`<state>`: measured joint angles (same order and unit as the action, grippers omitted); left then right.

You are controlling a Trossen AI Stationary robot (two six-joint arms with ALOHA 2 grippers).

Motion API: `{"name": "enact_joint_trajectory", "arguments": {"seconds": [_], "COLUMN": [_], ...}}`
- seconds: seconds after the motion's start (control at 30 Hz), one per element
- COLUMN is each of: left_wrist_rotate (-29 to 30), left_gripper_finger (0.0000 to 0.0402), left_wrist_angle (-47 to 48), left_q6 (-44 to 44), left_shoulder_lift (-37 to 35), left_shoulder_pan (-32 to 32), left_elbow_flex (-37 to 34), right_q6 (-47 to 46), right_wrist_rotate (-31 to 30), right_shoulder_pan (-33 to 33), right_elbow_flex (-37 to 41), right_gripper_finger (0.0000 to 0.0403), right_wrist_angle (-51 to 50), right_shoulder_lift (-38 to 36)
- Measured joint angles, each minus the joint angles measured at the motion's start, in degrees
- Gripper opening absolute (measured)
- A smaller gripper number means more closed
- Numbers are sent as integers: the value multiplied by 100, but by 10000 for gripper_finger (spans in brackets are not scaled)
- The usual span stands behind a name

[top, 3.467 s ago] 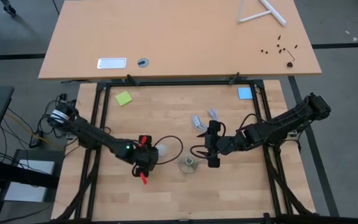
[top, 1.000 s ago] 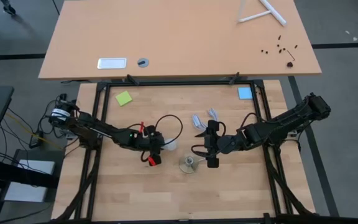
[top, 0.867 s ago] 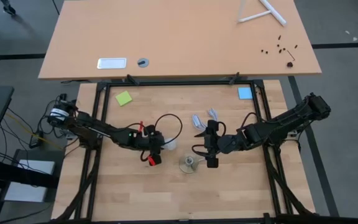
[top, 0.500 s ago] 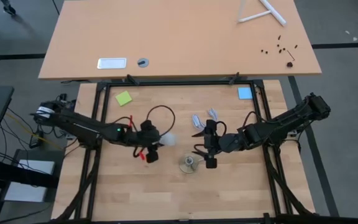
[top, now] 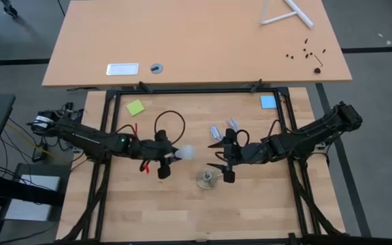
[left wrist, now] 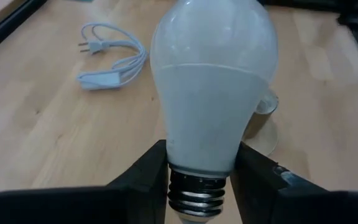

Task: Screw lightbulb
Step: Insert the lightbulb into the lamp

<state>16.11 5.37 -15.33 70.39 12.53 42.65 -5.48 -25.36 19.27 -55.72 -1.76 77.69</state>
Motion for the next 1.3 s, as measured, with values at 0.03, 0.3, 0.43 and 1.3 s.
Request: {"name": "enact_joint_trajectory", "arguments": {"seconds": [0.03,0.3,0.43,1.3], "left_wrist_rotate": [-38,-232,-239,-440], "left_gripper_finger": [136,136,136,136], "left_wrist_angle": [-54,-307,-395,-599], "left_q6": [2,42,50,321], "left_shoulder_lift": [0,4,4,11], "left_shoulder_pan": [0,1,1,0], "left_elbow_flex": [0,0,0,0], "right_q6": [57,835,972,222], "right_wrist_rotate": [0,0,0,-175], "right_shoulder_pan": [0,0,0,-109], "right_elbow_flex": [0,0,0,-375], "right_gripper_finger": [314,310,303,341], "right_wrist_angle": [24,305,458,75], "right_shoulder_lift": [0,0,0,0]}}
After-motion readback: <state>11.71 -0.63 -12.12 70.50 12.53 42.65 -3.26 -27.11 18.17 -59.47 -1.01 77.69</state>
